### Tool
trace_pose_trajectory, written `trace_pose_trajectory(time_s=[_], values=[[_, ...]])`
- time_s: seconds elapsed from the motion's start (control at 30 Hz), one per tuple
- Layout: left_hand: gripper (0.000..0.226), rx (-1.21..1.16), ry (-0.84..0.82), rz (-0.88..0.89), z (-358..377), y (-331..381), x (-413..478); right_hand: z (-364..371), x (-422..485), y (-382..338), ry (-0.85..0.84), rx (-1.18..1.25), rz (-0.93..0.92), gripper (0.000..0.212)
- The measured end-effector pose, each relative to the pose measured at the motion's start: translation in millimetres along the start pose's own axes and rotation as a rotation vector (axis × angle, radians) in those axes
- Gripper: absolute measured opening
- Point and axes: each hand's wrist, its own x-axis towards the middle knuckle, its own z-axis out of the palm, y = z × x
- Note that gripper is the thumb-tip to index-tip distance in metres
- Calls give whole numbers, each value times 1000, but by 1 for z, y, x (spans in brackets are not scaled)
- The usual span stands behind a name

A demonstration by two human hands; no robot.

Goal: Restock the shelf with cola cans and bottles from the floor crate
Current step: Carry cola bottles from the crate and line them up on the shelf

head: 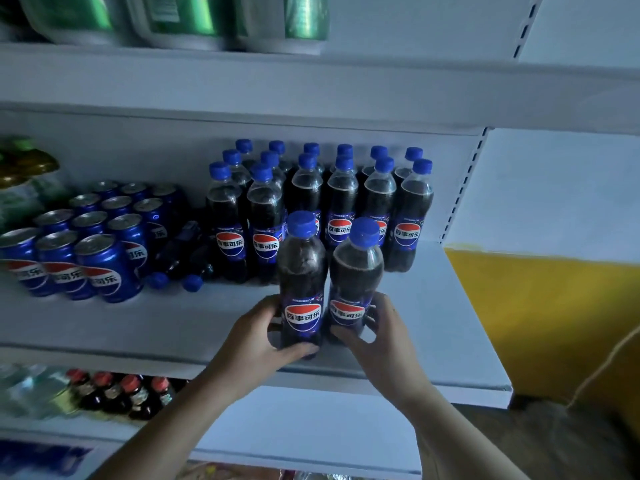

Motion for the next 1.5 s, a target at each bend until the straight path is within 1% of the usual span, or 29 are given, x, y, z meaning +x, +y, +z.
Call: trace_pose_trajectory(time_s=[0.07,0.17,0.3,0.4,0.43,0.53,0.6,0.77,0.9,1.03,1.13,1.3,1.5], values=[[64,16,56,7,3,-1,-2,0,3,1,6,-19,16,51],[61,38,97,18,6,-1,-3,-4,10,1,-54,-66,-24,48],[67,72,149,38,11,-3,-1,-5,9,3,-96,-159,-72,45],[67,81,161,34,13,-4,6,-4,5,8,-68,-190,-72,48],[67,79,157,29,14,-5,9,-2,3,11,-39,-244,-78,51],[66,94,132,19,13,-6,17,4,-4,15,48,-514,-90,56],[68,162,106,14,11,-5,22,8,-4,15,59,-596,-63,54],[69,480,70,-5,5,-4,42,5,16,11,10,-623,-19,48],[68,544,39,-45,8,-6,64,5,35,10,-21,-626,11,44],[68,586,21,-32,9,-4,83,8,51,12,-50,-643,33,42],[65,637,11,-28,8,-3,95,10,63,13,-49,-635,31,43],[58,723,-19,-87,7,1,115,13,83,12,-70,-661,44,41],[54,836,-50,-113,15,-5,128,18,99,9,-95,-698,63,39]])
